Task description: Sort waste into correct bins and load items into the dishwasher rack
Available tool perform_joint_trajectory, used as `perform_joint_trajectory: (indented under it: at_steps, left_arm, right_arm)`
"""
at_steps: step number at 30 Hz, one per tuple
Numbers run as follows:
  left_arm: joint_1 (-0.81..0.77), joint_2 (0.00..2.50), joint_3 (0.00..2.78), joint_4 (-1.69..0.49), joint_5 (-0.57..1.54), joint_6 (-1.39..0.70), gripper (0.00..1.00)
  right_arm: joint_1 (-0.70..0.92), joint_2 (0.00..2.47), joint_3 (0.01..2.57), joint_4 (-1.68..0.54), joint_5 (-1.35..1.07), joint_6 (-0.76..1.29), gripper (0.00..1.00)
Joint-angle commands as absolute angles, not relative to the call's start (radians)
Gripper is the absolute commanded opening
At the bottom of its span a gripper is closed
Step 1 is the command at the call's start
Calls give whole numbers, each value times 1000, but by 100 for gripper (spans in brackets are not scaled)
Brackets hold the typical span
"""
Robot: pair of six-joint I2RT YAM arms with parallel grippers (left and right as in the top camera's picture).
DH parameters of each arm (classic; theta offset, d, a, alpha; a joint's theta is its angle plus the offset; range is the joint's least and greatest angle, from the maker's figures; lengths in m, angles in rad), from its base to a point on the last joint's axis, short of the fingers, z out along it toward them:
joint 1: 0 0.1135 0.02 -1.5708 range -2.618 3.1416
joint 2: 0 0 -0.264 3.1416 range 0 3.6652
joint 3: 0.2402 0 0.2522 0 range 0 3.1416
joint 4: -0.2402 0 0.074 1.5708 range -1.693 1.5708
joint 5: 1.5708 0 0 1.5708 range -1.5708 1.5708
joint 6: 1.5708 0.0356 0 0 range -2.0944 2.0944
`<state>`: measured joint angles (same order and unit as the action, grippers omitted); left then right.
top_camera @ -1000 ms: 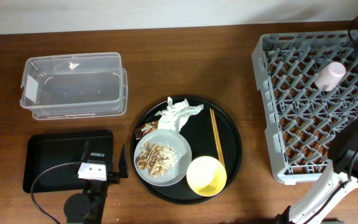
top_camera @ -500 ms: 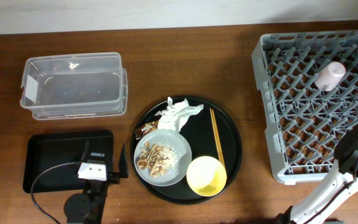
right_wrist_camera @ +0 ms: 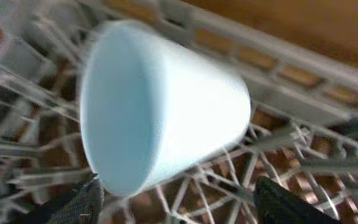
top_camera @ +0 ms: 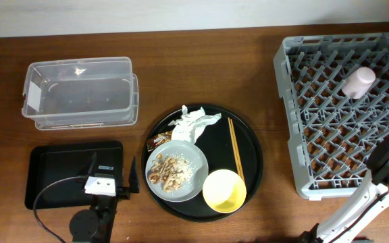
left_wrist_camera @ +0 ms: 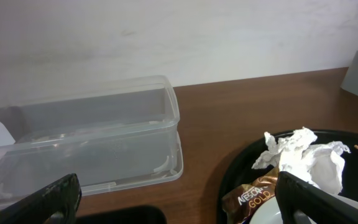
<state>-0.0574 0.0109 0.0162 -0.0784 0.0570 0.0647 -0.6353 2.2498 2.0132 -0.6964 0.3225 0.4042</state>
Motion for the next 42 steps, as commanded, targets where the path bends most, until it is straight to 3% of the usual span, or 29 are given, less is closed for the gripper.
perform_joint_trajectory:
  at_steps: [1, 8, 10, 18, 22, 28, 42]
  left_arm:
    - [-52, 6, 8, -76, 72, 81, 99]
    - [-52, 6, 8, -76, 72, 81, 99]
    - [-52, 6, 8, -76, 72, 81, 99]
    - [-52, 6, 8, -76, 72, 81, 99]
    - [-52, 6, 8, -76, 72, 81, 99]
    - [-52, 6, 8, -76, 72, 81, 99]
    - [-52, 6, 8, -76, 72, 81, 99]
  right_arm:
    - [-670, 2250, 2030, -756, 381, 425, 72]
    - [-689, 2202, 2030, -852, 378, 425, 59]
    - [-687, 2182, 2030, -874, 378, 425, 49]
    - [-687, 2077, 2030, -972, 373, 425, 30]
    - [-686, 2035, 2030, -924, 280, 404, 33]
    - [-686, 2069, 2030, -832, 123, 116, 68]
    - [-687, 2227, 2029, -713, 63, 75, 64]
